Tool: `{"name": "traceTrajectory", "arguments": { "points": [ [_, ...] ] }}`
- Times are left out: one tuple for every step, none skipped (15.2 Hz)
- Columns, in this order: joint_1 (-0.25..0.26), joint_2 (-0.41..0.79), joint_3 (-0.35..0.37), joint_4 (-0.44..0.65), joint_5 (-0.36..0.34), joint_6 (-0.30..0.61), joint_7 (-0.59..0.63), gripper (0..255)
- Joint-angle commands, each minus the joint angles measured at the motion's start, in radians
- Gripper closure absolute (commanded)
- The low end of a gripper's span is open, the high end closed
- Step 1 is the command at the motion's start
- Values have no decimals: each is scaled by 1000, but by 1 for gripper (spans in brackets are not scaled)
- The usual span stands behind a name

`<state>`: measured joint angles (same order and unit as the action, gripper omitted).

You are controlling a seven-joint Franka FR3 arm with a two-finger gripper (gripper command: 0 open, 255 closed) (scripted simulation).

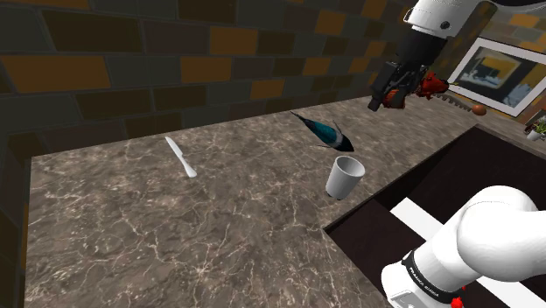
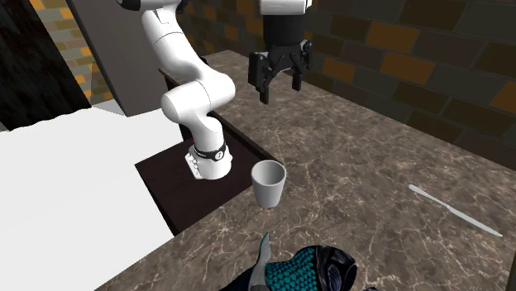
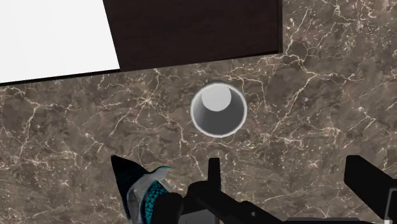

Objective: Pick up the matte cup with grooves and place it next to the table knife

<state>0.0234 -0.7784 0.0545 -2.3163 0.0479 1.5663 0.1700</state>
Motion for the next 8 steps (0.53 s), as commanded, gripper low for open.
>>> {"name": "traceTrajectory", "arguments": {
  "points": [
    [0, 0, 0, 0, 0, 0, 0, 0],
    [-3, -5, -11, -34, -2, 27, -10, 0],
    [-7, -8, -22, -67, -4, 54, -20, 0],
    [-11, -10, -33, -99, -6, 81, -29, 0],
    [-15, -11, -44, -130, -8, 109, -39, 0],
    [-19, -10, -55, -160, -11, 137, -49, 0],
    [-24, -8, -67, -189, -13, 165, -60, 0],
    [-29, -4, -78, -218, -16, 194, -70, 0]
  ]
}}
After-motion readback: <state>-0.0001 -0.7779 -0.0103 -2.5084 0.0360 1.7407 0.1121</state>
